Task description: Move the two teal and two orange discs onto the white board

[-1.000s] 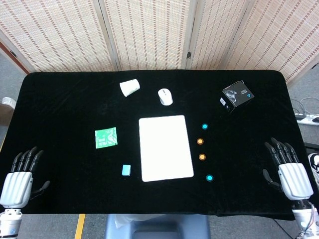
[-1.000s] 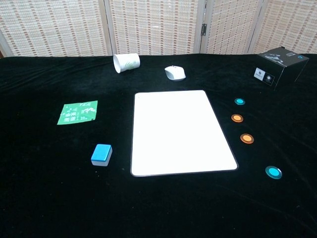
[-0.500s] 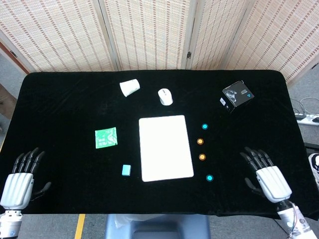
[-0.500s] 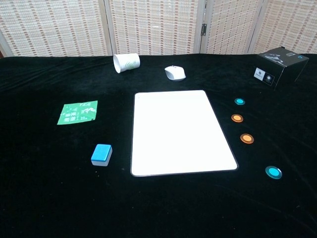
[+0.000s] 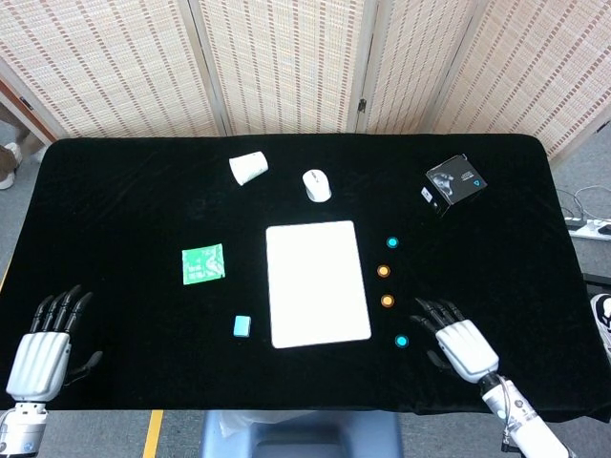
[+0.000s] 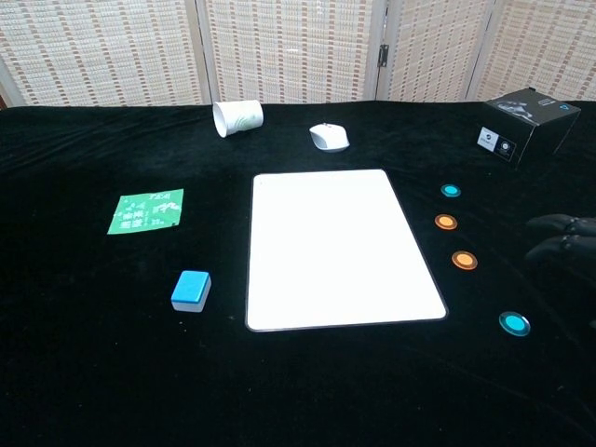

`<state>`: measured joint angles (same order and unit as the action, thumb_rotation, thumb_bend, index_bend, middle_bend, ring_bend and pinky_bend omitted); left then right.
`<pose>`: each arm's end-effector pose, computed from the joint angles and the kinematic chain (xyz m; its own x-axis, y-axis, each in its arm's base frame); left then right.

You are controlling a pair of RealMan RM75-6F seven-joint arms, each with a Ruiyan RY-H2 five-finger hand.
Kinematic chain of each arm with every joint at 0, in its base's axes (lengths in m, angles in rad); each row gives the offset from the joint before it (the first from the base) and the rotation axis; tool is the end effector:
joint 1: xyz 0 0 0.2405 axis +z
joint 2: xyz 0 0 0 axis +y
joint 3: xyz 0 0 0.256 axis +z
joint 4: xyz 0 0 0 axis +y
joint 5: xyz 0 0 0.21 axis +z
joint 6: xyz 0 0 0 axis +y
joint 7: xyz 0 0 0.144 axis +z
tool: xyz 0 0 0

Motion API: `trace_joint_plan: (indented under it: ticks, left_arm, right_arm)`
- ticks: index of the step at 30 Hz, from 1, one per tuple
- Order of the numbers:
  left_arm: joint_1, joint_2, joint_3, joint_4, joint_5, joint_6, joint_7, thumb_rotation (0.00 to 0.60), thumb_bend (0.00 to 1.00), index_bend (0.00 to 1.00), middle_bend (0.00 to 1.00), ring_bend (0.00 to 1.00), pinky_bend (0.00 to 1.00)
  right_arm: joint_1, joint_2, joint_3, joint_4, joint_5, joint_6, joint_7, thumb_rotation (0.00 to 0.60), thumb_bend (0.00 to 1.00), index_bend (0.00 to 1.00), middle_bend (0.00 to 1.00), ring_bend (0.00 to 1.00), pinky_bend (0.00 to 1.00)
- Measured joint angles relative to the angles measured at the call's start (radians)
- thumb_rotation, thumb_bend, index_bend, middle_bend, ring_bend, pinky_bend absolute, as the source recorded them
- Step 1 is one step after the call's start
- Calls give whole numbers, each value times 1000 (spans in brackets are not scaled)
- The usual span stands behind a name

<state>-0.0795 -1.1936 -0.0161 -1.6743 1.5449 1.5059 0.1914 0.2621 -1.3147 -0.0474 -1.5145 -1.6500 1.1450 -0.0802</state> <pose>-0.2874 0.1705 0.1268 0.4494 0.0169 0.8932 0.8923 -0.0565 -0.4479 -0.2806 -0.1972 0.0400 0.4835 -0.3323 0.8098 -0.8600 -0.3527 0.3687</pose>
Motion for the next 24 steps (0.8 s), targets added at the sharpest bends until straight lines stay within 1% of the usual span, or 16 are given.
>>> trace_joint_plan:
  ticks: [5, 11, 24]
  left_arm:
    - [-2, -2, 0, 2, -3, -5, -1, 600, 278, 102, 8, 35, 0]
    - [-1, -2, 2, 9, -11, -10, -9, 600, 278, 102, 8, 35, 0]
    - [1, -4, 3, 21, -19, -15, -24, 600, 278, 102, 8, 35, 0]
  right_arm:
    - [32, -57, 2, 42, 18, -48, -12, 600, 475, 254, 36, 0, 0]
    - [55, -106, -1, 80, 38, -80, -14, 600, 475, 335, 66, 0, 0]
    - [76, -136, 3, 111, 72, -84, -19, 600, 475, 397, 92, 0, 0]
